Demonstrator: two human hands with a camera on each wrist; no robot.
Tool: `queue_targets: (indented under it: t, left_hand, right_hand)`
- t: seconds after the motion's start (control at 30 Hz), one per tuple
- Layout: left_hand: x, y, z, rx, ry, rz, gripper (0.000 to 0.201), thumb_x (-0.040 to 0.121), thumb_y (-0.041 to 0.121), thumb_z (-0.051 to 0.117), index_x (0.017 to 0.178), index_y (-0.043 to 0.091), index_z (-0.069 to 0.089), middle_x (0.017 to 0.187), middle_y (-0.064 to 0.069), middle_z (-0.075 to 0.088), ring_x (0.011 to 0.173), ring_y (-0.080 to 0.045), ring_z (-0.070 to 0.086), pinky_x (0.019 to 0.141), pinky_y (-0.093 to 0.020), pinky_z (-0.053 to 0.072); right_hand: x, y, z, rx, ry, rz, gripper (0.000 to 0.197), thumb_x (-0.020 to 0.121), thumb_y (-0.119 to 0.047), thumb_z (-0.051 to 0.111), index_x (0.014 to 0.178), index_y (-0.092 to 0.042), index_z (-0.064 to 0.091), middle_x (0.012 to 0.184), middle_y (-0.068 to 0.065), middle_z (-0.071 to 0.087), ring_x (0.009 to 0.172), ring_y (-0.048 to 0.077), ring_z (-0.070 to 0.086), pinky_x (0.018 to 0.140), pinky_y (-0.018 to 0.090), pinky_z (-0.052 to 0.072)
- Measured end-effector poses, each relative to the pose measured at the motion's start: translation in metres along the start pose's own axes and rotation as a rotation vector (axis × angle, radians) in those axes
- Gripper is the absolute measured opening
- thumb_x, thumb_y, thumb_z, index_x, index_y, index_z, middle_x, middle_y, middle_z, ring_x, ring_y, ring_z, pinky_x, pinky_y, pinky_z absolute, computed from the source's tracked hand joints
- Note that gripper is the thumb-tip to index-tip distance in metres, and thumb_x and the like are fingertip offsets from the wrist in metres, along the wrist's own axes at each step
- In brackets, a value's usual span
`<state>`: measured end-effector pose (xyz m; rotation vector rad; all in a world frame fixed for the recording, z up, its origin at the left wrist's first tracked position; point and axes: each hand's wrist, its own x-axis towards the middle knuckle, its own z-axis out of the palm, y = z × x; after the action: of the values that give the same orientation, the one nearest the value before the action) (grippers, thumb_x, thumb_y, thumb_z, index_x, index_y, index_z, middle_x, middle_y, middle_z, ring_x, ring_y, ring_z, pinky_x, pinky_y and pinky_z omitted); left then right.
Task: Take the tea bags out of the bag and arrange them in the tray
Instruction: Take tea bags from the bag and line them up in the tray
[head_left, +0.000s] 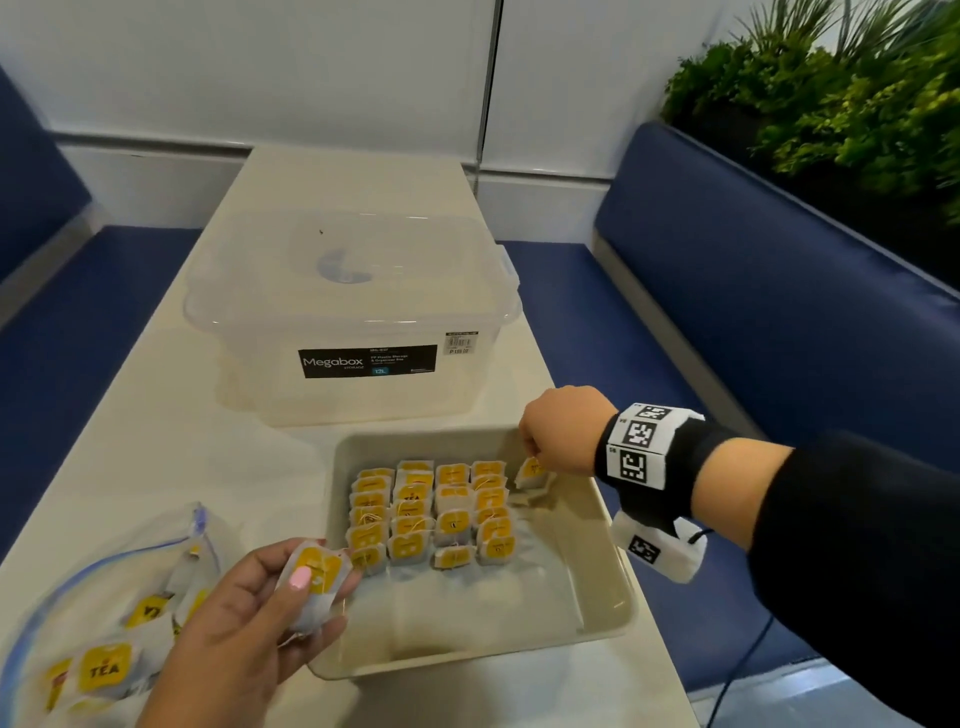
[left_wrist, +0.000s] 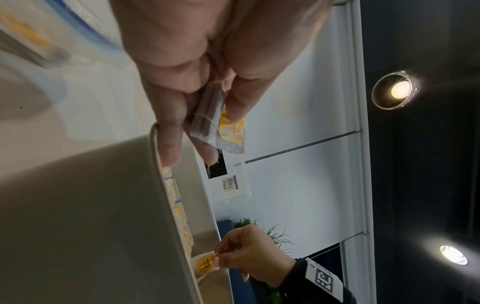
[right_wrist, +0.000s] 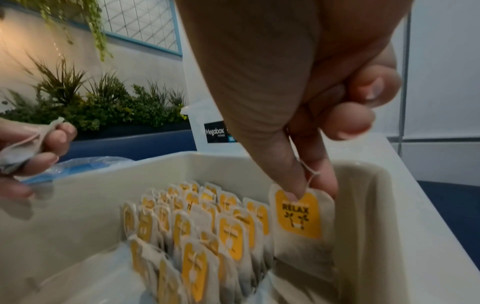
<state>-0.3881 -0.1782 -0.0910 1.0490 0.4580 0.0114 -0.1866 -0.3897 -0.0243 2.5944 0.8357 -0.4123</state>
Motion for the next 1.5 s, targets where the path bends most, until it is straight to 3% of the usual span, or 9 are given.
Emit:
queue_targets:
  t: [0.1, 0.2, 0.37, 0.57, 0.77, 0.9, 1.07, 1.33, 1.5]
  left_hand:
    - [-0.004, 0.002, 0.003, 0.013, 0.016, -0.003, 0.025, 0.071, 0.017, 0.069, 0.093, 0.009, 0.058, 0.084, -0.010, 0.074, 0.067, -0.014, 0.072, 0.056, -0.029, 0.056]
    - [-0.004, 0.000, -0.002, 0.059, 0.006, 0.010, 0.077, 0.021, 0.036, 0.093, 0.087, 0.011, 0.062, 0.086, -0.013, 0.074, 0.071, -0.018, 0.073, 0.054, -0.029, 0.058]
    - [-0.003, 0.003, 0.000, 0.003, -0.006, -0.009, 0.042, 0.040, 0.029, 0.082, 0.077, 0.014, 0.068, 0.091, -0.016, 0.071, 0.068, -0.018, 0.073, 0.050, -0.026, 0.056]
    - [-0.004, 0.004, 0.001, 0.014, -0.021, -0.012, 0.077, -0.004, 0.050, 0.088, 0.066, 0.021, 0.072, 0.083, -0.008, 0.075, 0.073, -0.019, 0.073, 0.056, -0.027, 0.057]
    - [-0.005, 0.004, 0.002, 0.007, -0.039, -0.021, 0.055, 0.032, 0.048, 0.088, 0.073, 0.016, 0.071, 0.090, -0.014, 0.073, 0.071, -0.019, 0.073, 0.056, -0.028, 0.058]
    - [-0.006, 0.005, 0.002, 0.031, 0.002, -0.013, 0.088, -0.003, 0.049, 0.088, 0.076, 0.016, 0.069, 0.084, -0.009, 0.075, 0.073, -0.021, 0.073, 0.052, -0.027, 0.057]
    - [-0.006, 0.009, 0.009, 0.033, -0.003, 0.052, 0.084, 0.002, 0.056, 0.087, 0.074, 0.017, 0.070, 0.085, -0.006, 0.074, 0.076, -0.020, 0.073, 0.053, -0.027, 0.057]
    - [0.001, 0.024, 0.047, 0.013, 0.001, 0.183, 0.024, 0.069, 0.029, 0.067, 0.089, 0.016, 0.070, 0.087, -0.001, 0.074, 0.080, -0.013, 0.069, 0.069, -0.030, 0.059]
    - [0.001, 0.025, 0.073, 0.044, -0.019, 0.191, 0.021, 0.070, 0.022, 0.060, 0.087, 0.019, 0.071, 0.086, 0.003, 0.074, 0.078, -0.005, 0.069, 0.079, -0.036, 0.053]
  right_hand:
    - [0.005, -0.004, 0.002, -0.039, -0.019, 0.010, 0.016, 0.088, -0.011, 0.051, 0.090, -0.013, 0.067, 0.076, 0.003, 0.056, 0.065, 0.023, 0.051, 0.048, 0.023, 0.031]
    - [0.008, -0.009, 0.003, -0.078, -0.036, 0.007, 0.015, 0.088, -0.010, 0.052, 0.075, -0.014, 0.058, 0.064, 0.001, 0.048, 0.053, 0.018, 0.044, 0.045, 0.022, 0.030]
    - [0.011, -0.014, 0.005, -0.099, -0.033, 0.020, 0.027, 0.091, -0.010, 0.052, 0.065, -0.011, 0.044, 0.059, 0.000, 0.041, 0.052, 0.016, 0.043, 0.057, 0.027, 0.041]
    - [0.013, -0.016, 0.000, -0.106, -0.076, 0.021, 0.018, 0.091, -0.014, 0.054, 0.074, -0.013, 0.047, 0.060, 0.001, 0.042, 0.065, 0.020, 0.051, 0.063, 0.028, 0.043]
    - [0.018, -0.010, -0.004, -0.089, -0.071, 0.006, 0.017, 0.091, -0.012, 0.052, 0.075, -0.009, 0.054, 0.064, 0.000, 0.046, 0.057, 0.015, 0.047, 0.054, 0.024, 0.037]
    - [0.010, 0.003, -0.009, 0.004, -0.075, -0.060, 0.017, 0.090, -0.013, 0.051, 0.097, -0.015, 0.066, 0.085, 0.002, 0.061, 0.077, 0.020, 0.058, 0.065, 0.024, 0.045]
    - [-0.012, 0.011, -0.019, 0.156, 0.013, -0.069, 0.015, 0.091, -0.025, 0.053, 0.099, -0.026, 0.066, 0.085, -0.008, 0.060, 0.077, 0.012, 0.056, 0.066, 0.021, 0.041]
    - [-0.061, -0.045, -0.058, 0.760, 0.219, -0.350, 0.026, 0.081, -0.048, 0.064, 0.096, -0.027, 0.068, 0.089, -0.012, 0.068, 0.065, -0.011, 0.053, 0.060, 0.008, 0.039]
    - [-0.072, -0.057, -0.067, 0.774, 0.295, -0.349, 0.019, 0.082, -0.041, 0.068, 0.093, -0.025, 0.068, 0.086, -0.009, 0.069, 0.062, -0.003, 0.053, 0.062, 0.013, 0.042]
